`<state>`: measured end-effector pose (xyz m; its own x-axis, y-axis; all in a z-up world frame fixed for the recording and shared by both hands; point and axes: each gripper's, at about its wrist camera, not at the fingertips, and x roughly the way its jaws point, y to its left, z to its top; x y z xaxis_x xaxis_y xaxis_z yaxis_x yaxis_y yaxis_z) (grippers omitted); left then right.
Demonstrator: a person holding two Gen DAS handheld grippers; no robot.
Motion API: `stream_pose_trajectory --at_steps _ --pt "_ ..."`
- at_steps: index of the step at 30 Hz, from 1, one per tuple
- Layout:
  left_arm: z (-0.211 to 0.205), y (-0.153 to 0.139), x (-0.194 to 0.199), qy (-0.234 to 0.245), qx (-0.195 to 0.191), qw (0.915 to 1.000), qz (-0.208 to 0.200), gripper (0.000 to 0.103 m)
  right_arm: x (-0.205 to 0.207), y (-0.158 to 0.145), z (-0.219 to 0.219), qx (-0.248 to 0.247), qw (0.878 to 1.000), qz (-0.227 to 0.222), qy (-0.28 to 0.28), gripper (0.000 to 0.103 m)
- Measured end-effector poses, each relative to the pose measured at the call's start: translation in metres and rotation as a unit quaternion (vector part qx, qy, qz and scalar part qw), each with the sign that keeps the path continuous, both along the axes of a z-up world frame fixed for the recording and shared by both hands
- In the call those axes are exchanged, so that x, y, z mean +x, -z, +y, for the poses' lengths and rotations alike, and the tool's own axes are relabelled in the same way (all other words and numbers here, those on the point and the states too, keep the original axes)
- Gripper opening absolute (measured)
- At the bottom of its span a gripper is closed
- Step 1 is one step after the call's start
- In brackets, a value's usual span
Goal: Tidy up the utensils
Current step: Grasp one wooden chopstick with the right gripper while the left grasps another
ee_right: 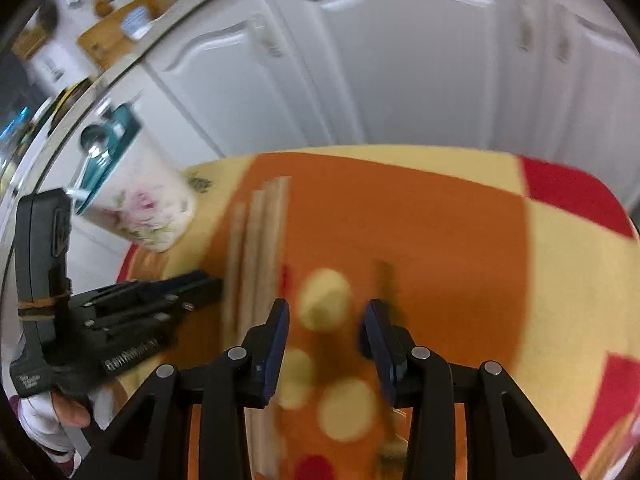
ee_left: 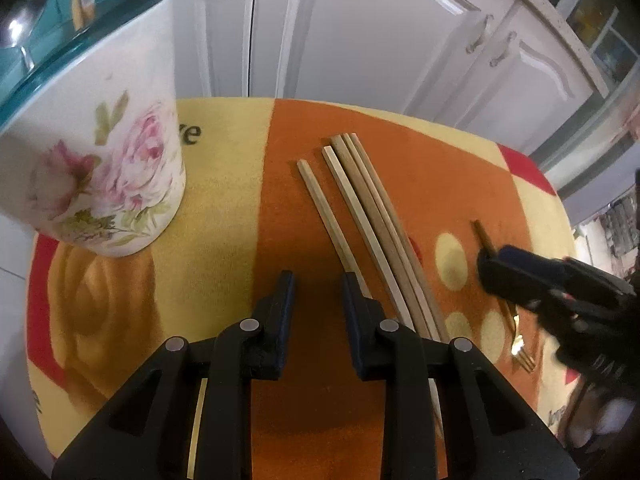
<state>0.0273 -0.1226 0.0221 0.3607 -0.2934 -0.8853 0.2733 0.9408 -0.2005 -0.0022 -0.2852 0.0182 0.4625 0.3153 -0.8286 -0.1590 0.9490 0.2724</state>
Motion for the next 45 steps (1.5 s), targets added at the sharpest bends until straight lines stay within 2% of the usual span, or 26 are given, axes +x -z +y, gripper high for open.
stream_pose_trajectory --at_steps 2,6,12,15,17,20,22,26,29,32,33,36,38,41,45 --pt "0.003 -0.001 0.000 -0.003 -0.004 1.0000 0.004 0.022 0.008 0.008 0.013 -0.028 0.999 0.007 -0.016 0.039" --pt "0.009 0.000 0.001 -0.003 0.003 1.0000 0.003 0.022 0.014 0.016 0.021 -0.041 0.999 0.008 -0.027 0.039" --pt "0.016 -0.001 0.000 -0.010 -0.012 0.9999 0.006 0.023 0.012 0.014 0.009 -0.081 0.997 -0.002 0.003 0.039" --pt "0.015 -0.003 0.002 -0.014 -0.022 0.9997 0.001 0.023 0.012 0.011 0.000 -0.067 0.998 0.005 0.018 0.039" --pt "0.012 -0.004 0.006 -0.016 -0.026 0.9995 0.001 0.023 0.012 0.011 -0.004 -0.032 0.999 0.010 0.015 0.039" --pt "0.003 -0.003 0.011 -0.010 -0.023 0.9997 -0.006 0.023 0.014 0.012 -0.002 -0.040 0.999 0.011 0.002 0.037" --pt "-0.004 -0.001 0.014 -0.002 -0.016 0.9999 -0.003 0.022 0.020 0.011 -0.002 -0.035 0.999 0.018 -0.008 0.024" --pt "-0.016 0.003 0.019 0.008 0.005 0.9999 -0.007 0.021 0.025 0.008 -0.003 -0.026 0.999 0.020 -0.010 0.016" --pt "-0.016 0.002 0.020 0.008 0.008 0.9999 -0.001 0.013 0.020 0.004 -0.008 -0.029 0.999 0.023 -0.010 0.007" --pt "-0.012 0.002 0.017 0.014 -0.004 0.9998 0.011 0.012 0.017 0.006 -0.011 -0.009 0.999 0.033 -0.016 0.006" --pt "-0.009 0.002 0.015 -0.005 -0.005 0.9996 0.026 0.012 0.019 0.005 -0.013 -0.004 0.999 0.035 -0.014 0.006" --pt "-0.009 -0.001 0.019 -0.016 -0.010 0.9993 0.032 0.012 0.032 0.002 -0.009 0.000 1.000 0.026 -0.005 0.006" --pt "-0.011 -0.003 0.024 -0.027 -0.005 0.9991 0.033 0.013 0.044 -0.001 -0.009 0.011 1.000 0.023 -0.011 0.006" --pt "-0.017 -0.007 0.029 -0.037 0.002 0.9989 0.028 0.022 0.060 0.002 -0.003 -0.007 1.000 0.026 -0.017 0.007" --pt "-0.022 -0.005 0.037 -0.046 0.027 0.9985 0.016 0.022 0.080 0.012 0.002 -0.007 0.999 0.026 -0.019 0.006"
